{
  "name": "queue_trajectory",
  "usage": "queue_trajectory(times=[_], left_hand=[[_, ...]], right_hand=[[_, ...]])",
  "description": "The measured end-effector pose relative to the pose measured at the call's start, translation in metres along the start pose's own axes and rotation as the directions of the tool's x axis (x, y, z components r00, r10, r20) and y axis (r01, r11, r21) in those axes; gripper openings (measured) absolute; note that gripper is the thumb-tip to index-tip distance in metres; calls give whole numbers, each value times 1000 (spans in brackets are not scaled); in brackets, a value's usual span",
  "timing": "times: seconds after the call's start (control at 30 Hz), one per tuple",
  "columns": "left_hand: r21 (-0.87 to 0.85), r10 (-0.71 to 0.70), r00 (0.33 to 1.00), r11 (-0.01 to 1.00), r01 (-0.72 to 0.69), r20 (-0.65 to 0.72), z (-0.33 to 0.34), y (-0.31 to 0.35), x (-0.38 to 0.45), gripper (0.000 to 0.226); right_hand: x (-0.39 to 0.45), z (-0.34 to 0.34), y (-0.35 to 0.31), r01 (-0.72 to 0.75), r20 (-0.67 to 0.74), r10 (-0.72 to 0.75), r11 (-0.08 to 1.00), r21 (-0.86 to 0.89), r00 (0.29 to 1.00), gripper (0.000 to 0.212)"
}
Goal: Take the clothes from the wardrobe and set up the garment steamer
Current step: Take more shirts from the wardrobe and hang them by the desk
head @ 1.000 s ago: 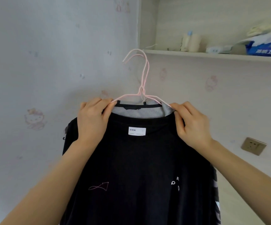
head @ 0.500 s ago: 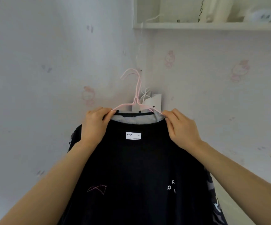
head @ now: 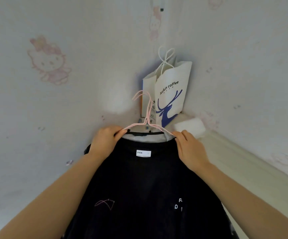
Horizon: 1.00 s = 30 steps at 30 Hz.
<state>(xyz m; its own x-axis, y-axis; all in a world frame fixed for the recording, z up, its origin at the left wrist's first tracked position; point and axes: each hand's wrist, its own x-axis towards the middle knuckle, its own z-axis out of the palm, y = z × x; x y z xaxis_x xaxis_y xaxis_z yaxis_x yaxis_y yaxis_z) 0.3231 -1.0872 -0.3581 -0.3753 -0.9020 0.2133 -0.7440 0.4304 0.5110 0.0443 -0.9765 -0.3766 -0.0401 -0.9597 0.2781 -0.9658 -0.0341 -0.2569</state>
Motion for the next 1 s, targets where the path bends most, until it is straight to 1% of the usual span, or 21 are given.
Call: queue_trajectory(times=[0.1, 0.2, 0.27, 0.37, 0.43, 0.5, 0.57, 0.67, 0.77, 0.87, 1.0], left_hand=[[11, -124, 981, 992, 123, 147, 25, -17, 5, 26], [54, -203, 944, 979, 195, 261, 42, -41, 0, 32], [89, -229, 927, 973, 212, 296, 46, -58, -8, 33], [139, -262, 918, 963, 230, 297, 46, -77, -21, 33], [165, -258, 928, 961, 220, 269, 45, -83, -31, 33], [206, -265, 941, 953, 223, 210, 49, -84, -40, 32], [274, -272, 950, 935, 223, 154, 55, -82, -46, 27], [411, -238, 964, 896, 171, 117, 65, -79, -50, 17], [482, -218, 970, 864, 143, 103, 69, -75, -49, 24], [493, -195, 979, 858, 144, 54, 71, -67, -41, 32], [462, -150, 989, 878, 128, 11, 72, -61, -24, 42]], right_hand=[[4, 29, 9, -44, 128, 46, 999, -23, 991, 27], [10, 52, 13, -51, 252, 55, 998, -21, 966, 39], [12, 65, 18, -84, 316, 98, 995, -60, 944, 43], [6, 76, 28, -181, 342, 211, 976, -117, 916, 33], [-2, 79, 36, -190, 332, 234, 969, -160, 914, 32], [-10, 81, 42, -188, 290, 224, 971, -146, 930, 30], [-15, 83, 45, -185, 258, 208, 976, -112, 943, 29], [-20, 85, 45, -184, 198, 199, 979, -91, 960, 29], [-21, 83, 43, -178, 128, 191, 979, -103, 973, 27], [-13, 76, 42, -167, 65, 174, 981, -103, 983, 28], [4, 77, 52, -150, 58, 157, 982, -111, 986, 36]])
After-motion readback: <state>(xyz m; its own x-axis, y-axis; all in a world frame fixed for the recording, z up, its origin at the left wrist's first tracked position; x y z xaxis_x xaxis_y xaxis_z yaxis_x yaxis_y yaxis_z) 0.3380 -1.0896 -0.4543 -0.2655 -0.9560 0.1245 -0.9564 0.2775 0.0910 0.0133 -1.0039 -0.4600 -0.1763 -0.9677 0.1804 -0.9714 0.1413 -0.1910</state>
